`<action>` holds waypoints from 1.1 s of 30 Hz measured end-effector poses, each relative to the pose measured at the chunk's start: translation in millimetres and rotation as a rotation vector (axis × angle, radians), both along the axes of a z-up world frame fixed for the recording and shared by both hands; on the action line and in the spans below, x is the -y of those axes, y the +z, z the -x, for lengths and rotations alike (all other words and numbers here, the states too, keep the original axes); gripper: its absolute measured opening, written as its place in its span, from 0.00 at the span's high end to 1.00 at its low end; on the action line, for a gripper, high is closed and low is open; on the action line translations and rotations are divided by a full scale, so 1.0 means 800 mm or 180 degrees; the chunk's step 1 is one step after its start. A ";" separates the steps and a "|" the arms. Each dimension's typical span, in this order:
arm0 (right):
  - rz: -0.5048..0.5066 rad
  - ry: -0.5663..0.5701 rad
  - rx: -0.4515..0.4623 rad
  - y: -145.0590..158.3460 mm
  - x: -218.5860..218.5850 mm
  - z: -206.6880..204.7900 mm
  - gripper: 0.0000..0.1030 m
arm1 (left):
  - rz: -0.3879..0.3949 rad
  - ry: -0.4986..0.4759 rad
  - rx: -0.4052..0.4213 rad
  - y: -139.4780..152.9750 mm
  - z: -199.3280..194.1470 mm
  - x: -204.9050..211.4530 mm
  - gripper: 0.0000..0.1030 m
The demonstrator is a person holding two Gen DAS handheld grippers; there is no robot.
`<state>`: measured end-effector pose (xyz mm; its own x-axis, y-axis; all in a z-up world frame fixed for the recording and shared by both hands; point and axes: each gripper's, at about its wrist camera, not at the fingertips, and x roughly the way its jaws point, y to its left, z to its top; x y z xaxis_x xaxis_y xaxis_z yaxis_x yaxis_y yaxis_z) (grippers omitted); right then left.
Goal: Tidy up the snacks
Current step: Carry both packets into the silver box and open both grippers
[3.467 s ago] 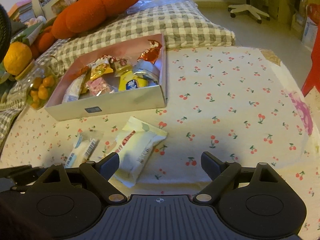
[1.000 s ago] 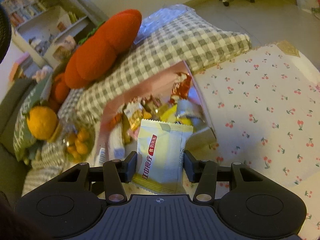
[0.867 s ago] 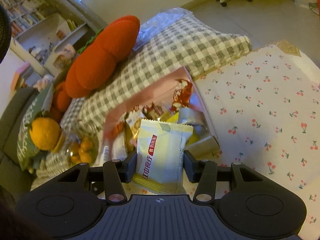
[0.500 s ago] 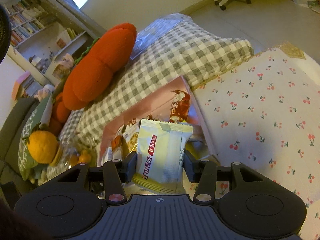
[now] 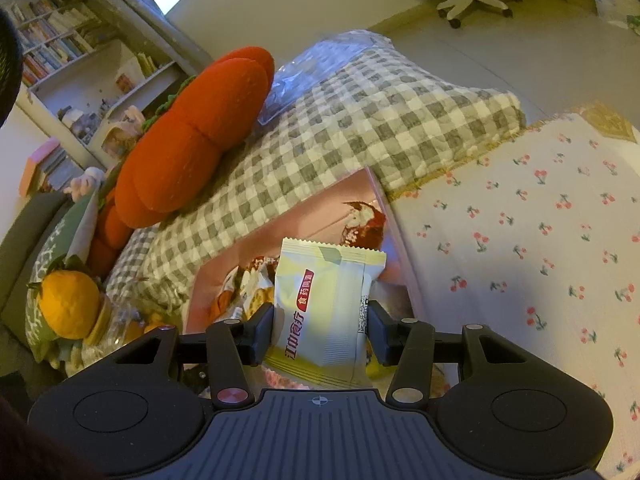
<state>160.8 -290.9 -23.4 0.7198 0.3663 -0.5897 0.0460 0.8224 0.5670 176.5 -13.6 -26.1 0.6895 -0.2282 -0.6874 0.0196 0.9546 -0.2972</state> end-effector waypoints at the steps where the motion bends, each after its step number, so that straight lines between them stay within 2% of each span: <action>1: 0.0010 0.0017 0.0009 0.000 -0.002 -0.005 0.54 | -0.0009 0.0001 0.0012 0.002 0.000 0.000 0.47; 5: 0.0043 0.0055 0.0034 -0.002 -0.007 -0.022 0.54 | -0.0048 -0.0036 0.0066 0.012 0.003 0.002 0.40; 19: -0.0023 0.0081 -0.0003 -0.017 -0.025 -0.087 0.53 | -0.0445 -0.0175 0.0071 0.017 0.006 0.014 0.34; 27: -0.0012 0.0071 -0.0039 -0.022 -0.044 -0.106 0.50 | -0.0399 -0.0162 0.0012 0.015 0.002 0.008 0.31; 30: -0.0012 0.0049 -0.0049 -0.019 -0.046 -0.105 0.32 | -0.0389 -0.0163 0.0017 0.016 0.002 0.007 0.28; 33: 0.0030 0.0088 -0.0015 -0.012 -0.048 -0.100 0.29 | -0.0387 -0.0158 0.0027 0.018 0.003 0.007 0.25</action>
